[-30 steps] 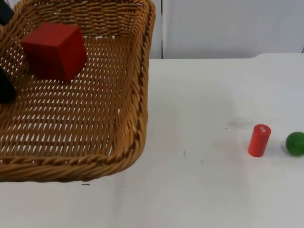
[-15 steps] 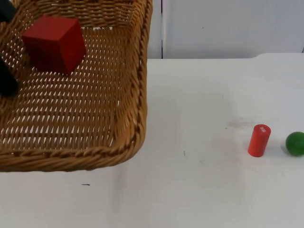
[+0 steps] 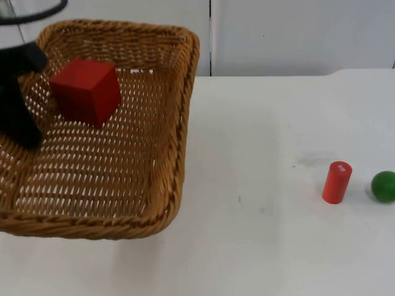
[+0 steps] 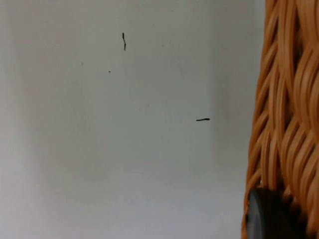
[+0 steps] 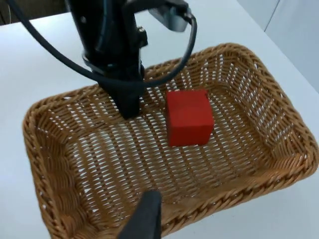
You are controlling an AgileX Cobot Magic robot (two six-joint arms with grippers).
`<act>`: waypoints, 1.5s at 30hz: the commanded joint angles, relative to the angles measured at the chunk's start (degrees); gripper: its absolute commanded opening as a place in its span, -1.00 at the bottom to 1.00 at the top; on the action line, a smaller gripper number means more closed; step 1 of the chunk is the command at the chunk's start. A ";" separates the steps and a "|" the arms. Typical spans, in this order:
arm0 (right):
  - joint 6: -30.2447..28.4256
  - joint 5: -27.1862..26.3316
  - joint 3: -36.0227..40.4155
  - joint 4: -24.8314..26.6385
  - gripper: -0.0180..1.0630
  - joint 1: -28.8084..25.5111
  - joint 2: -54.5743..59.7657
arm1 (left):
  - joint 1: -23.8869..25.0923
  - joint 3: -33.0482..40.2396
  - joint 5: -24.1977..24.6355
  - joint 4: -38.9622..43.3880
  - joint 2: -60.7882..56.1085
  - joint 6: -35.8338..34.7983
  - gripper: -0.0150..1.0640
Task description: Pick up the basket with the left hand and place the object to the left of the red cylinder into the basket with the right hand.
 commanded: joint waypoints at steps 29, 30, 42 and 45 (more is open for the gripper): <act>-1.03 1.57 0.10 0.02 0.64 -0.10 -0.64 | 2.18 -12.79 -8.37 -6.68 26.69 10.66 -0.98; -1.03 1.72 0.10 0.02 0.64 -0.10 -0.64 | 2.18 -13.37 -8.35 -7.05 27.12 10.99 -0.98; -1.03 2.06 0.10 0.02 0.64 -0.10 -0.64 | 2.18 -17.74 -8.68 -6.71 30.01 12.02 -0.98; -1.03 2.06 0.10 0.02 0.64 -0.10 -0.64 | 2.18 -17.74 -9.38 -6.20 30.01 12.19 -0.98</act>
